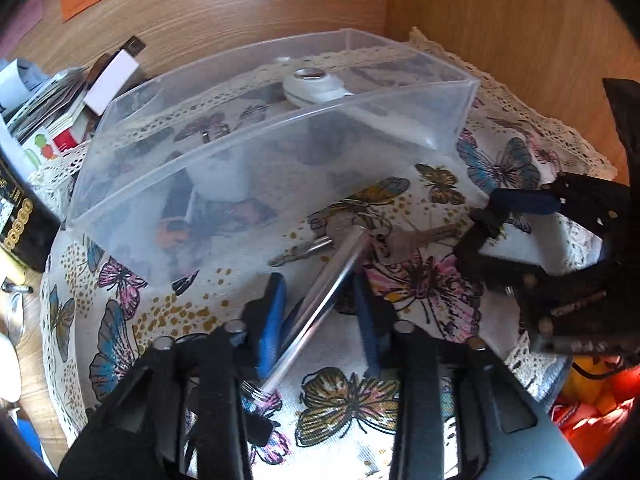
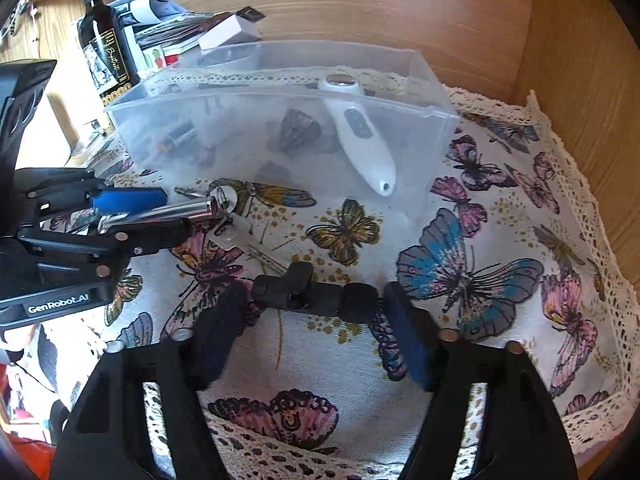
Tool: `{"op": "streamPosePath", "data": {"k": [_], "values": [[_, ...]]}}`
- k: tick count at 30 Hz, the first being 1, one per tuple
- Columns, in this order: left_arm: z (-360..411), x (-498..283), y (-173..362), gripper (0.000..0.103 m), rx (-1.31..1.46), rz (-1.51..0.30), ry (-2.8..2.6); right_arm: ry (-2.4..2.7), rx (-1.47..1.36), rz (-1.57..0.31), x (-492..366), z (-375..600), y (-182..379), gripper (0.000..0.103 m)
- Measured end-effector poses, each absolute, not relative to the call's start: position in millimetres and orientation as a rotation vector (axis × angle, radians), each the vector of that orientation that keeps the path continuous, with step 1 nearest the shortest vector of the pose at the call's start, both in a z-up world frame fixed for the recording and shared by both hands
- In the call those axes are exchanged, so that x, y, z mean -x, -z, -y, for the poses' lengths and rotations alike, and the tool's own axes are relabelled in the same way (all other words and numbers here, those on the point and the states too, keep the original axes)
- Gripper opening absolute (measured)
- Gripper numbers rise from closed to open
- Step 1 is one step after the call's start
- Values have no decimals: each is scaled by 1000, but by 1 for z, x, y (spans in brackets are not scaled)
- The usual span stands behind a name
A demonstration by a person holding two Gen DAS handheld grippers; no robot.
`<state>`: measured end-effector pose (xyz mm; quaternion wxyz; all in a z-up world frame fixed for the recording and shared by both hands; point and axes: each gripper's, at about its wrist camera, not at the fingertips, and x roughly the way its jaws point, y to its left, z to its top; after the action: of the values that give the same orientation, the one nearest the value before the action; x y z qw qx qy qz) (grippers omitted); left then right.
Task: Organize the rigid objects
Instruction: 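Grasp the silver metal tube with the left tool while the right tool grasps a black USB adapter, then lower the silver tube and black adapter into the clear box and release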
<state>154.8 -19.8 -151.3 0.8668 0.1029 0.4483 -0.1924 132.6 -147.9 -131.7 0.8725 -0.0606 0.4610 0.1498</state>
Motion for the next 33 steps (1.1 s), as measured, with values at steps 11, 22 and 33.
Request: {"op": "streamPosePath", "data": {"k": [11,22,33], "values": [[9,-145,135,15,-162,-893,362,-305,108,-905,-128,154,115,56],[-14,-133,81,15,-77,-724,303,-290,103,-767,-136,156,70,56],[-39,-137,22,15,-16,-557,238,-305,92,-638,-168,151,25,56]]}}
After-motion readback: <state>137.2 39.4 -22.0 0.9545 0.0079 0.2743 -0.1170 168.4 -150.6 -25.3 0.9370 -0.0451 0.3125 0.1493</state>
